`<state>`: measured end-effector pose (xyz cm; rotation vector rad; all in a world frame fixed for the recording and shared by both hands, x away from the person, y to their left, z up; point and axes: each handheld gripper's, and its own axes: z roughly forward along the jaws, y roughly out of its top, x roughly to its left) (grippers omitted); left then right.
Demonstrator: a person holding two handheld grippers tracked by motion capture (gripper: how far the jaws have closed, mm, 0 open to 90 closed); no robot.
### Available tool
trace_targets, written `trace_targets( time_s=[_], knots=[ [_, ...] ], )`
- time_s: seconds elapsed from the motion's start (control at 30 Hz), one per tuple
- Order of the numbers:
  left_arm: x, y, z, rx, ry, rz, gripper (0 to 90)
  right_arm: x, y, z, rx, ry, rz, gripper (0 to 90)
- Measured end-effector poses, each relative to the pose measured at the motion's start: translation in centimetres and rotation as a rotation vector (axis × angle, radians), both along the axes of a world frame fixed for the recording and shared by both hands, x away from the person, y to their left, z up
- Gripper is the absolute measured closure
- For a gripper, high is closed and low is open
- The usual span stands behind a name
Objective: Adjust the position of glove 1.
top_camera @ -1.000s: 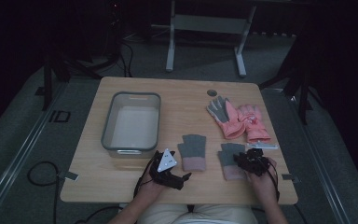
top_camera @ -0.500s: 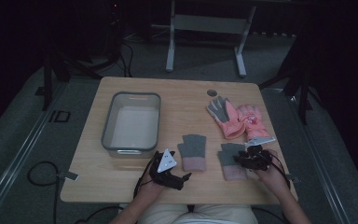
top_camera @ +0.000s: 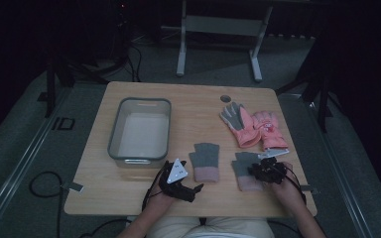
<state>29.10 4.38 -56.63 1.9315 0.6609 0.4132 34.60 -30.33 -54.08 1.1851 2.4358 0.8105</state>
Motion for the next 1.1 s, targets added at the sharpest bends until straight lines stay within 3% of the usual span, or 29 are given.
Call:
trace_targets(
  time_s=[0.13,0.33,0.5,0.57,0.63,0.87,0.9,1.1],
  knots=[
    [0.1,0.0,0.0,-0.005,0.005,0.002,0.0,-0.2,0.4,0.0,-0.001,-0.003,-0.031,81.6],
    [0.1,0.1,0.0,-0.008,0.007,0.002,0.0,-0.7,0.4,0.4,0.020,0.003,-0.094,85.4],
    [0.1,0.1,0.0,-0.008,0.010,0.002,0.0,-1.7,0.3,3.1,0.066,-0.030,-0.142,85.6],
    [0.1,0.1,0.0,-0.009,0.010,0.001,0.0,-1.8,0.4,4.3,0.107,-0.034,-0.151,85.6],
    [0.1,0.1,0.0,-0.005,0.004,0.000,0.0,-1.7,0.8,5.4,0.115,-0.055,-0.158,85.6],
    [0.1,0.1,0.0,-0.009,0.006,-0.004,0.0,-1.0,3.3,7.5,0.147,-0.082,-0.133,85.6],
    [0.1,0.1,0.0,-0.015,0.007,-0.008,0.0,-0.6,4.5,7.9,0.150,-0.089,-0.107,85.6],
    [-0.1,0.0,0.0,-0.008,-0.009,-0.011,0.0,0.3,6.9,7.9,0.176,-0.093,-0.055,85.5]
  ],
)
